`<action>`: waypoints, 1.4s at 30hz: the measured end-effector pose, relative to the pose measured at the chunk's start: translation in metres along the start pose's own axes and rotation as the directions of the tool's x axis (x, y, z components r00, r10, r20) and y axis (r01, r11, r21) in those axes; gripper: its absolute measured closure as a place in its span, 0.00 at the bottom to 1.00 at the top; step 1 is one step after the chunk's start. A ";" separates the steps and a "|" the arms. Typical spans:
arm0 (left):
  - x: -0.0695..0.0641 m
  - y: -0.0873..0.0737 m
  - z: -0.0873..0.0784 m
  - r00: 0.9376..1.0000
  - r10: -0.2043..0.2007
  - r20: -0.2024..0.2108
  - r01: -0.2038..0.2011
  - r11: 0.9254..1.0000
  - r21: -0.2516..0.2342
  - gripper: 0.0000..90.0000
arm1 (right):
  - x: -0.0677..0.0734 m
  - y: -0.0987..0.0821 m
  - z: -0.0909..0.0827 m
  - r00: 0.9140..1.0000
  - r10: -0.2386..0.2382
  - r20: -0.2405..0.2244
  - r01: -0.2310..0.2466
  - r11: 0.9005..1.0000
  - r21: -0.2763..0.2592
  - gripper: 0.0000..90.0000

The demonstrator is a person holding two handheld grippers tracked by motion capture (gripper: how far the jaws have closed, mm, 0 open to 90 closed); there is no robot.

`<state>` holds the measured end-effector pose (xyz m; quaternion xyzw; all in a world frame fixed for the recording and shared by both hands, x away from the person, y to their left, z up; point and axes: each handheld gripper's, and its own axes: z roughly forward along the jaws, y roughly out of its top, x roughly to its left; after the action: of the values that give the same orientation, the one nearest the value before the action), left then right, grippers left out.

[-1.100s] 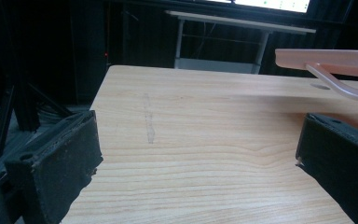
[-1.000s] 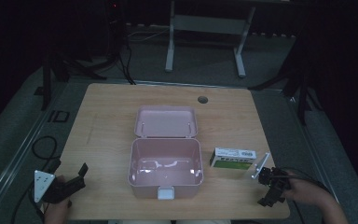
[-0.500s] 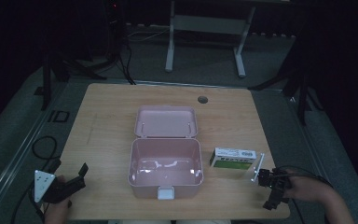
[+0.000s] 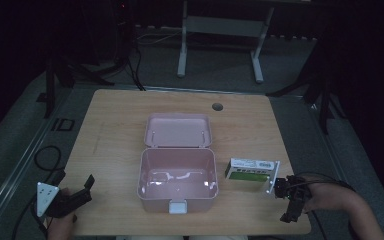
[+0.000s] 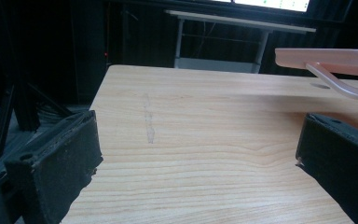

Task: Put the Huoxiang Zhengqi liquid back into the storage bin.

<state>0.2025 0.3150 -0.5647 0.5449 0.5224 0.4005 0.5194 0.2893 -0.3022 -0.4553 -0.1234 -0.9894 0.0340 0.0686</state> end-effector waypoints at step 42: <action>0.000 0.000 0.000 1.000 -0.002 0.004 0.002 1.000 0.001 0.00 | -0.044 0.052 -0.062 0.971 -0.122 0.207 0.148 0.982 -0.114 0.16</action>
<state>0.2026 0.3153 -0.5647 0.5454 0.5219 0.3989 0.5206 0.3531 -0.2602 -0.4036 -0.0559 -0.9975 -0.0226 -0.0366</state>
